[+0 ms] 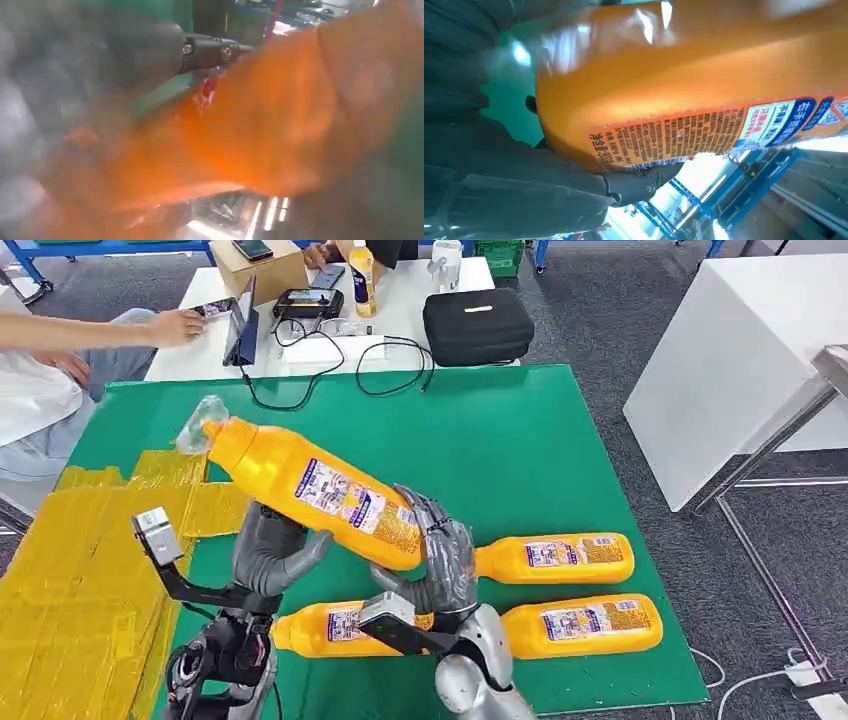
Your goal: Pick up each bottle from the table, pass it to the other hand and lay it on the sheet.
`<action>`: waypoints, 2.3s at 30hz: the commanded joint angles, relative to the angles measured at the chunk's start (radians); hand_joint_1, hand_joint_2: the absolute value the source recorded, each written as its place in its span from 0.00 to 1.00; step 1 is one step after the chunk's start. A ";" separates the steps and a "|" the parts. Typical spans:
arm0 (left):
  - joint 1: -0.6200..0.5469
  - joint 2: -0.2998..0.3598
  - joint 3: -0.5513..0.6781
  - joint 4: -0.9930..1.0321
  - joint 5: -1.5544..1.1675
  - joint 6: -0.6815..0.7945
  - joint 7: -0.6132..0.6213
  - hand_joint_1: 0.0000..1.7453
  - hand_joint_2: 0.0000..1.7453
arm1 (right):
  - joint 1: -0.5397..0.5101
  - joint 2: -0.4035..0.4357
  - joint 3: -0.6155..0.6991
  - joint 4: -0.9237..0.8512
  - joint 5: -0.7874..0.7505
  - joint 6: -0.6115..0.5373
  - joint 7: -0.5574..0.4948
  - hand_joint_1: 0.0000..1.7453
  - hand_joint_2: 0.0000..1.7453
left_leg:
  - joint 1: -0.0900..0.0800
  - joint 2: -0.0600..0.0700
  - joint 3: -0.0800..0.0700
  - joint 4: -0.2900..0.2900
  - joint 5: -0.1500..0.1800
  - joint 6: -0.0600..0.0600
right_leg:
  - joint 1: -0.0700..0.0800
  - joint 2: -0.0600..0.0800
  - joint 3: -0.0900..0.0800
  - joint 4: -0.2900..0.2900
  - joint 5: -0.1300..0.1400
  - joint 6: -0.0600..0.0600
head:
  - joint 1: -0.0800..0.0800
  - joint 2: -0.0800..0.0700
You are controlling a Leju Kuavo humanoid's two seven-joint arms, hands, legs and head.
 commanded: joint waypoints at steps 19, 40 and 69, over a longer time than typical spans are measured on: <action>-0.079 0.031 -0.012 0.124 0.054 0.015 -0.004 0.00 1.00 | -0.103 0.005 0.179 0.301 0.076 -0.082 0.019 1.00 1.00 | 0.001 -0.001 0.003 -0.001 -0.001 -0.001 | 0.001 -0.001 0.004 -0.002 -0.001 0.000 | 0.000 0.000; -0.066 -0.017 0.053 -0.011 0.068 0.162 -0.087 1.00 1.00 | -0.123 -0.003 0.148 0.282 0.027 -0.074 0.028 1.00 1.00 | 0.002 -0.002 0.003 0.001 -0.002 -0.001 | 0.002 -0.002 0.004 -0.001 -0.001 0.000 | 0.000 0.000; -0.161 0.079 0.283 -0.063 -0.500 0.625 -0.278 1.00 1.00 | 0.021 -0.100 -0.086 -0.371 -0.501 0.378 0.096 0.00 1.00 | 0.001 0.000 0.001 0.000 0.000 -0.001 | 0.001 0.000 0.001 -0.001 0.000 0.000 | 0.000 0.000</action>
